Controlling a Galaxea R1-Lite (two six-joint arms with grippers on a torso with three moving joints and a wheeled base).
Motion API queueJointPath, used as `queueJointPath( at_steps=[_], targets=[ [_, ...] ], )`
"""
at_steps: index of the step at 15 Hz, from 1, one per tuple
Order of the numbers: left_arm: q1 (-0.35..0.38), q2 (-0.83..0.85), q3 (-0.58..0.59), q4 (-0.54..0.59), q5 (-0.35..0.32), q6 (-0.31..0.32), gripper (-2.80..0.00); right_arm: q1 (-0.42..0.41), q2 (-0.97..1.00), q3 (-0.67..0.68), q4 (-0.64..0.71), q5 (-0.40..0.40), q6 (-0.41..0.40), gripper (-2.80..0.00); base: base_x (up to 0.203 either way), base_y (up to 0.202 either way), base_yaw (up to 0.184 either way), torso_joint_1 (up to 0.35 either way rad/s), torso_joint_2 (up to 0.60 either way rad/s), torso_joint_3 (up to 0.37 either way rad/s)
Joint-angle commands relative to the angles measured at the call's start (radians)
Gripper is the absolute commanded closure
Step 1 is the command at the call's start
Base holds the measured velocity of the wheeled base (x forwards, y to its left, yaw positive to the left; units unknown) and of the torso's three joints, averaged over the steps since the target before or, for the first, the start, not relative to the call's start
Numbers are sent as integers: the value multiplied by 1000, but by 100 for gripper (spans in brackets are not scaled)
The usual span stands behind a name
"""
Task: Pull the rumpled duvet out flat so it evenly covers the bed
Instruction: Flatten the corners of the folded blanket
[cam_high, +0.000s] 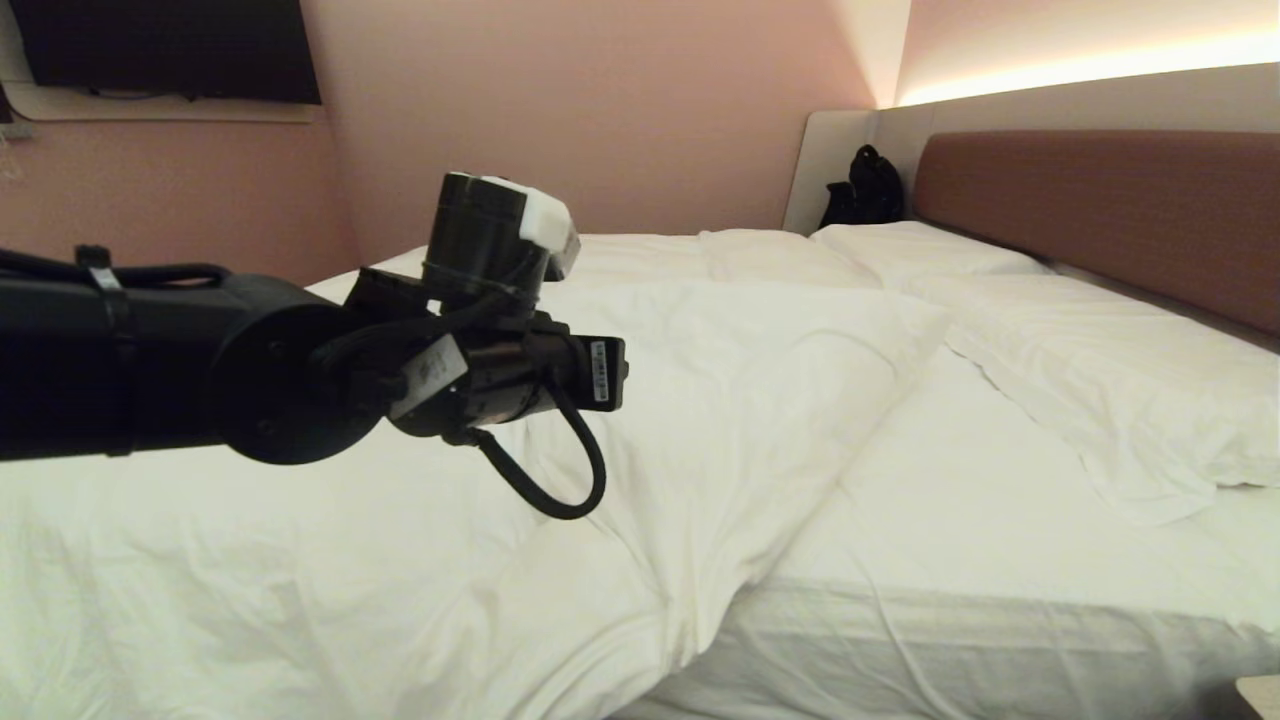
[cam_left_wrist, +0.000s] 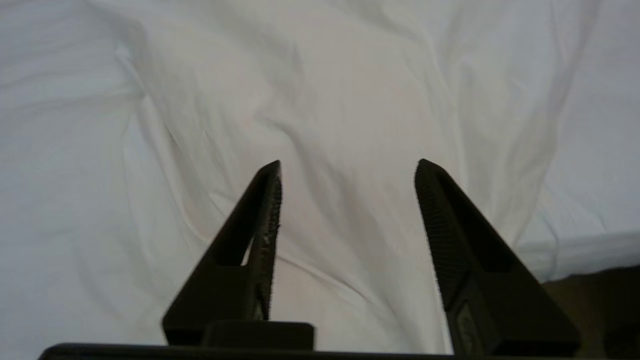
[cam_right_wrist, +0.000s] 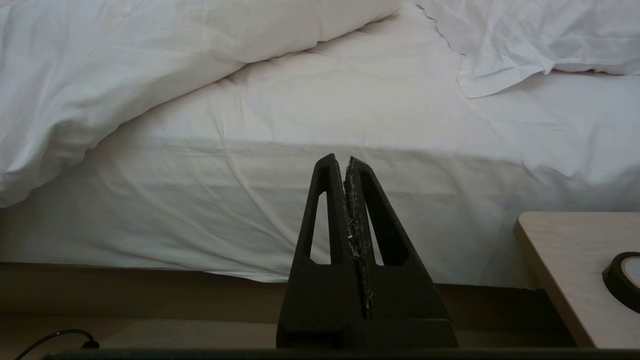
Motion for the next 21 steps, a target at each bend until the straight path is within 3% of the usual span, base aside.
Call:
queueJointPath(
  at_steps=[1, 3, 8, 10, 12, 15, 17, 21],
  targets=[
    [33, 46, -35, 1, 1, 1, 0, 0, 0, 0, 0, 0, 1, 0, 0, 0, 0, 0, 0, 0],
    [40, 55, -46, 1, -1, 0, 0, 0, 0, 0, 0, 0, 1, 0, 0, 0, 0, 0, 0, 0],
    [111, 290, -269, 23, -19, -8, 0, 0, 0, 0, 0, 0, 0, 0, 0, 0, 0, 0, 0, 0],
    [126, 362, -372, 90, -25, -15, 0, 0, 0, 0, 0, 0, 0, 0, 0, 0, 0, 0, 0, 0],
    [130, 380, -399, 140, -32, -24, 0, 1, 0, 0, 0, 0, 1, 0, 0, 0, 0, 0, 0, 0],
    [137, 435, -587, 323, -76, -44, 0, 0, 0, 0, 0, 0, 1, 0, 0, 0, 0, 0, 0, 0],
    [140, 459, -583, 387, -112, -53, 0, 0, 0, 0, 0, 0, 1, 0, 0, 0, 0, 0, 0, 0],
    [138, 485, -582, 386, -112, -53, 0, 0, 0, 0, 0, 0, 1, 0, 0, 0, 0, 0, 0, 0]
  ],
)
